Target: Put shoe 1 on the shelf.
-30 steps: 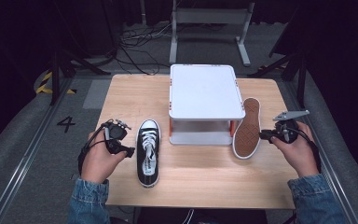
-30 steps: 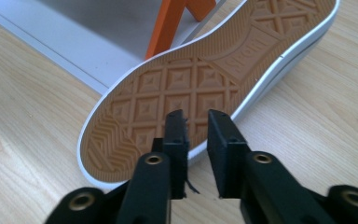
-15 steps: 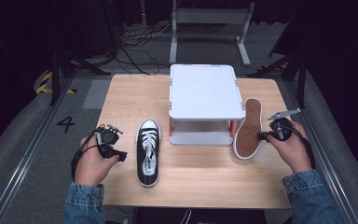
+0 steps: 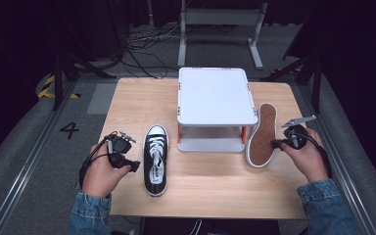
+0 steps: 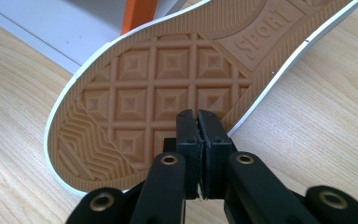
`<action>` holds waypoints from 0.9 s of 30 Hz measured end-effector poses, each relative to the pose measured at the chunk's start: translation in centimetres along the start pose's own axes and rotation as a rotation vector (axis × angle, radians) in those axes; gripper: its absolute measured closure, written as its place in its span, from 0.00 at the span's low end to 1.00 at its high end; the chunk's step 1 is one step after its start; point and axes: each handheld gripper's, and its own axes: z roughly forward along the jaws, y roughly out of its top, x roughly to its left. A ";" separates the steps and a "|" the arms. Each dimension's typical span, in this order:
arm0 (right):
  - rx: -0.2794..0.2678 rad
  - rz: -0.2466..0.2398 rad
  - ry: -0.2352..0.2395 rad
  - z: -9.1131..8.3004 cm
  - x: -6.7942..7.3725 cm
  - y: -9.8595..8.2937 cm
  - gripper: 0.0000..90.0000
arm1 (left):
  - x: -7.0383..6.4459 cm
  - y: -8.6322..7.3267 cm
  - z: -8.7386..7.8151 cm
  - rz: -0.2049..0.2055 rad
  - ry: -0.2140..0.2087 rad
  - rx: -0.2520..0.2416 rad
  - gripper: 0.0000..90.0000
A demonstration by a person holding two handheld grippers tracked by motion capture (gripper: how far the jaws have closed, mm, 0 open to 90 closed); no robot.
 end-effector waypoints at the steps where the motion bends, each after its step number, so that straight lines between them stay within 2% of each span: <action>1: 0.001 0.000 -0.001 0.0 0.0 0.0 0.98 | -0.5 0.0 -0.3 0.021 -0.009 -0.007 0.33; 4: -0.002 0.001 -0.002 0.0 0.0 0.0 0.98 | -2.1 0.2 -1.0 0.070 -0.028 -0.013 0.33; 9: -0.002 0.000 -0.002 0.0 0.0 0.0 0.98 | -5.2 0.7 -1.1 0.179 -0.113 -0.006 0.33; 11: -0.002 0.003 0.001 0.0 0.0 0.0 0.97 | -6.1 1.0 -0.7 0.214 -0.104 -0.010 0.37; 13: -0.002 0.003 0.003 0.0 0.0 0.0 0.97 | -6.7 1.3 -0.4 0.243 -0.067 0.001 0.35; 16: -0.003 0.002 0.004 0.0 0.0 0.0 0.97 | -7.2 1.5 -0.3 0.283 -0.049 0.001 0.36; 17: -0.007 0.004 0.005 0.0 0.0 0.0 0.96 | -7.2 1.6 -0.4 0.280 -0.059 -0.007 0.36; 19: -0.007 0.005 0.006 0.0 0.0 0.0 0.95 | -7.3 1.6 -0.3 0.284 -0.049 -0.003 0.35; 21: -0.009 0.006 0.012 0.0 0.1 0.0 0.93 | -7.4 1.6 -0.5 0.304 -0.043 -0.006 0.34; 24: -0.011 0.006 0.015 -0.1 0.1 0.0 0.91 | -7.5 1.6 -0.9 0.293 -0.047 -0.016 0.33; 25: -0.010 0.007 0.013 -0.1 0.2 0.0 0.90 | -7.5 1.6 -1.1 0.298 -0.060 -0.025 0.30; 26: -0.009 0.006 0.012 -0.1 0.2 0.0 0.90 | -7.7 1.6 -1.3 0.297 -0.092 -0.040 0.27; 27: -0.010 0.005 0.012 -0.1 0.2 0.1 0.89 | -8.0 1.6 -1.6 0.307 -0.141 -0.053 0.28</action>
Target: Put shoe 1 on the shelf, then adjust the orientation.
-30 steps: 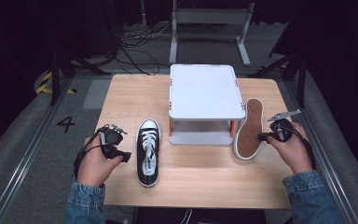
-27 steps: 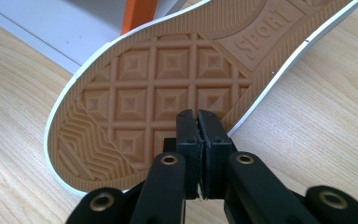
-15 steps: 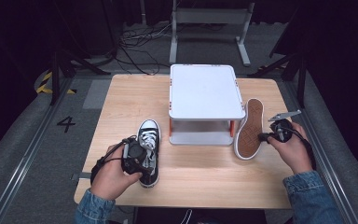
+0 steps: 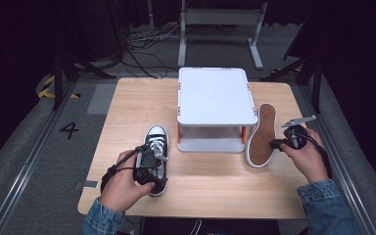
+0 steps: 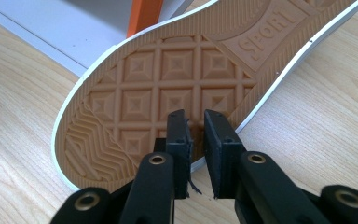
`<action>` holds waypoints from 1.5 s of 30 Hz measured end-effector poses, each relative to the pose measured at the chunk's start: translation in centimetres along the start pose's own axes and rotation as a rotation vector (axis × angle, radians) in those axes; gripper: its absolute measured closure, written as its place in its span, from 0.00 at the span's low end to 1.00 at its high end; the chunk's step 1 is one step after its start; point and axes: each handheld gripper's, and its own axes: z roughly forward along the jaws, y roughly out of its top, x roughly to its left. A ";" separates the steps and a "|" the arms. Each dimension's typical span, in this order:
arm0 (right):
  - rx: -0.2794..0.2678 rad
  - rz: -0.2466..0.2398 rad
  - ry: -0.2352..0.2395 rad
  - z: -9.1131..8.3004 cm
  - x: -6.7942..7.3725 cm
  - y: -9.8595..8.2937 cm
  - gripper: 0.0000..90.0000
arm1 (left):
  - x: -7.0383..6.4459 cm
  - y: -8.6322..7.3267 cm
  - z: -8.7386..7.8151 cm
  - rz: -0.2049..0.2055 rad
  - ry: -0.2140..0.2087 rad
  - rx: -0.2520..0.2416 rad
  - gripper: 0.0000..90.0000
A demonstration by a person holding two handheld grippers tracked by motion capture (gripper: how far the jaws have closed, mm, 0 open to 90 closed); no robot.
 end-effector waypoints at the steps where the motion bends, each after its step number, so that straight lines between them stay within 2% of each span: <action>1: -0.001 -0.002 -0.001 0.0 0.0 0.0 0.89 | -0.1 0.1 0.2 0.010 -0.011 0.011 0.28; 2: -0.001 -0.002 -0.001 0.0 0.0 0.0 0.89 | -0.1 0.1 0.2 0.010 -0.011 0.011 0.28; 4: -0.003 -0.002 -0.001 0.0 0.1 0.0 0.87 | -0.3 0.0 1.3 0.013 -0.021 0.088 0.31; 5: -0.005 -0.006 -0.008 -0.1 0.1 0.0 0.87 | -0.3 0.0 2.4 0.018 -0.037 0.157 0.38; 6: -0.006 -0.004 -0.006 -0.1 0.1 0.0 0.87 | -0.3 0.0 2.4 0.018 -0.037 0.157 0.43; 7: -0.006 -0.004 -0.006 -0.1 0.1 0.0 0.87 | -0.4 -0.1 3.2 0.020 -0.060 0.196 0.43; 8: -0.009 -0.001 -0.005 -0.2 0.0 0.0 0.86 | -0.4 -0.1 3.8 0.015 -0.081 0.224 0.49; 9: -0.009 0.000 -0.009 -0.2 0.0 0.0 0.86 | -0.4 -0.1 4.4 0.016 -0.101 0.233 0.54; 10: -0.012 -0.003 -0.012 -0.3 0.0 0.0 0.86 | -0.3 -0.1 5.2 0.021 -0.127 0.264 0.75; 11: -0.012 -0.003 -0.012 -0.3 0.0 0.0 0.86 | -0.3 -0.1 5.2 0.021 -0.127 0.264 0.81; 12: -0.014 -0.002 -0.011 -0.3 0.1 0.0 0.86 | -0.3 0.1 5.2 0.024 -0.144 0.276 0.81; 14: -0.026 -0.005 -0.009 -0.5 0.1 0.1 0.86 | -0.4 0.3 5.1 0.034 -0.123 0.300 0.82; 15: -0.029 -0.003 -0.012 -0.7 0.2 0.1 0.85 | -0.5 0.4 5.0 0.025 -0.120 0.305 0.83; 18: -0.052 -0.003 -0.012 -1.2 0.3 0.1 0.85 | 0.0 0.6 3.9 -0.012 -0.133 0.271 0.84; 19: -0.058 -0.001 -0.011 -1.4 0.3 0.1 0.85 | 0.0 0.6 3.9 -0.012 -0.133 0.271 0.84; 20: -0.063 -0.001 -0.014 -1.6 0.3 0.2 0.85 | 0.2 0.8 3.4 -0.022 -0.141 0.238 0.83; 21: -0.063 -0.001 -0.014 -1.6 0.3 0.2 0.85 | 0.2 0.8 3.4 -0.022 -0.141 0.238 0.83; 24: -0.098 0.010 -0.023 -2.7 0.2 0.2 0.85 | 0.6 1.5 2.3 -0.018 -0.125 0.205 0.80; 28: -0.119 0.020 -0.031 -3.4 -0.1 0.0 0.85 | 1.0 2.2 1.1 -0.032 -0.103 0.199 0.78; 31: -0.134 0.033 -0.041 -4.1 -0.4 -0.4 0.85 | 1.8 2.9 -0.3 -0.017 -0.059 0.186 0.79; 32: -0.134 0.033 -0.041 -4.1 -0.4 -0.4 0.85 | 1.8 2.9 -0.3 -0.017 -0.059 0.186 0.79; 36: -0.140 0.045 -0.048 -4.7 -0.7 -1.1 0.85 | 2.2 4.1 -2.5 0.002 -0.015 0.177 0.79; 40: -0.150 0.057 -0.059 -5.5 -0.8 -1.8 0.85 | 2.7 6.0 -5.3 0.041 0.000 0.149 0.78; 41: -0.150 0.057 -0.059 -5.5 -0.8 -1.8 0.85 | 2.7 6.0 -5.3 0.041 0.000 0.149 0.79; 45: -0.152 0.076 -0.067 -6.0 -1.1 -2.4 0.85 | 3.3 8.3 -7.4 0.076 0.029 0.122 0.78</action>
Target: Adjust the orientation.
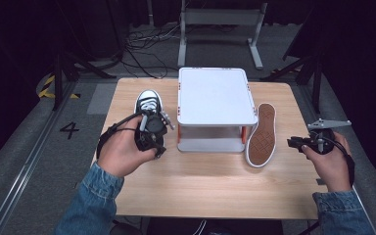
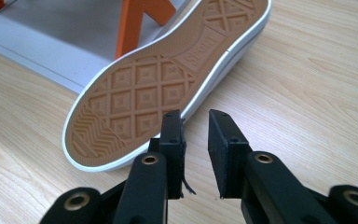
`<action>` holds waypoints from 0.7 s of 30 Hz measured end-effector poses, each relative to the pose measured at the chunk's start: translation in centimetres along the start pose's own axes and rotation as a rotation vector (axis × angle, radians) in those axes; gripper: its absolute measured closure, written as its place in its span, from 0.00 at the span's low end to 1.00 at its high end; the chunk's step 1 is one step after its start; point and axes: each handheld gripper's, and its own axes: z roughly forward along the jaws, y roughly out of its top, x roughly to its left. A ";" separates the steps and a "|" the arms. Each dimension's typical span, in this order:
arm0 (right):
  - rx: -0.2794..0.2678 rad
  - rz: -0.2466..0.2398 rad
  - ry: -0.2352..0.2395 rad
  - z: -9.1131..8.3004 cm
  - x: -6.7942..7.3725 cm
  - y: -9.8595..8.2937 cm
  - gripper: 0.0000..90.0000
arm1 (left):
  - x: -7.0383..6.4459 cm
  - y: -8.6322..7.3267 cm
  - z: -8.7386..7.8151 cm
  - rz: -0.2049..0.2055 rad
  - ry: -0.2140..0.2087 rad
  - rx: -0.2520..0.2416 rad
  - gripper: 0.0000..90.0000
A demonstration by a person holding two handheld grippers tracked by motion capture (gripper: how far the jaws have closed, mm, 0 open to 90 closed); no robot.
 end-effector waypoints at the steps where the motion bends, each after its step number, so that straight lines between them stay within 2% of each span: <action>1: -0.004 0.007 -0.002 -0.1 -0.1 -0.1 0.85 | 0.1 0.4 -0.3 0.008 0.011 -0.004 0.78; 5: -0.012 0.008 -0.003 -0.4 -0.2 0.0 0.85 | 0.6 2.8 -1.6 0.036 0.049 -0.009 0.78; 7: -0.016 0.011 0.001 -0.3 -0.2 0.2 0.85 | 0.8 3.8 -2.0 0.045 0.052 -0.023 0.78; 10: -0.012 0.010 0.002 -0.2 -0.3 0.1 0.85 | 1.0 5.5 -2.4 0.086 0.068 -0.034 0.78; 13: -0.010 0.007 0.006 -0.1 -0.3 0.1 0.85 | 1.0 7.2 -2.4 0.120 0.079 -0.038 0.78; 17: -0.015 0.007 0.008 -0.3 -0.3 0.0 0.85 | 1.1 9.7 -1.8 0.138 0.065 -0.037 0.78; 21: -0.022 0.013 0.007 -0.6 -0.5 -0.2 0.85 | 1.5 12.5 -0.6 0.178 0.049 -0.039 0.78</action>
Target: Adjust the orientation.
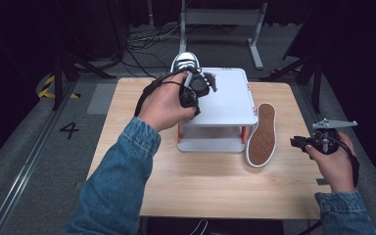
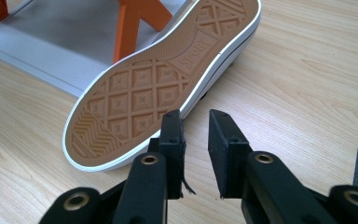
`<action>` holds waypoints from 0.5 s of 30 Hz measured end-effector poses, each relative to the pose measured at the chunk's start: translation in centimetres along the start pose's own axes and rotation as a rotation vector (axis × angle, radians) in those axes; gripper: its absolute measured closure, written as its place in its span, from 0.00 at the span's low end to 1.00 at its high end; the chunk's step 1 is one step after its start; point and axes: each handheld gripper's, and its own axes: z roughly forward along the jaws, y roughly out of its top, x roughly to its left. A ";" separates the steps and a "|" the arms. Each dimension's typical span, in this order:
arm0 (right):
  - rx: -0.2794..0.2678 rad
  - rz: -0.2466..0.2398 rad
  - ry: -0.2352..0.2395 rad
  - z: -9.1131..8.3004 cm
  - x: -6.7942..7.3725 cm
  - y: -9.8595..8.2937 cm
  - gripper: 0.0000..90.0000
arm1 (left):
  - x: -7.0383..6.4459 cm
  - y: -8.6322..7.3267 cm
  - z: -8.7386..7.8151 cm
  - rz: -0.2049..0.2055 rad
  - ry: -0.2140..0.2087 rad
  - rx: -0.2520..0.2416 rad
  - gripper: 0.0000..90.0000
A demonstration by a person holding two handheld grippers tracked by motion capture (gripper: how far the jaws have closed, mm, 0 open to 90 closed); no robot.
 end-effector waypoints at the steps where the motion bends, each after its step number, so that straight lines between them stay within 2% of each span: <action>1: -0.002 0.004 0.001 -0.1 0.0 0.0 0.85 | 0.2 0.6 0.3 0.007 -0.003 0.004 0.78; 3: -0.007 0.006 0.000 -0.2 -0.2 -0.1 0.85 | 0.5 1.9 1.2 0.013 -0.015 0.009 0.77; 8: -0.010 0.015 -0.001 -0.4 -0.5 -0.3 0.85 | 0.5 3.5 2.4 0.006 -0.044 0.019 0.77; 12: -0.011 0.020 0.001 -0.4 -0.9 -0.5 0.85 | 0.5 4.3 3.3 0.021 -0.054 0.041 0.77; 15: -0.011 0.024 0.001 -0.4 -1.0 -0.5 0.85 | 0.7 4.7 3.8 0.002 -0.069 0.048 0.76</action>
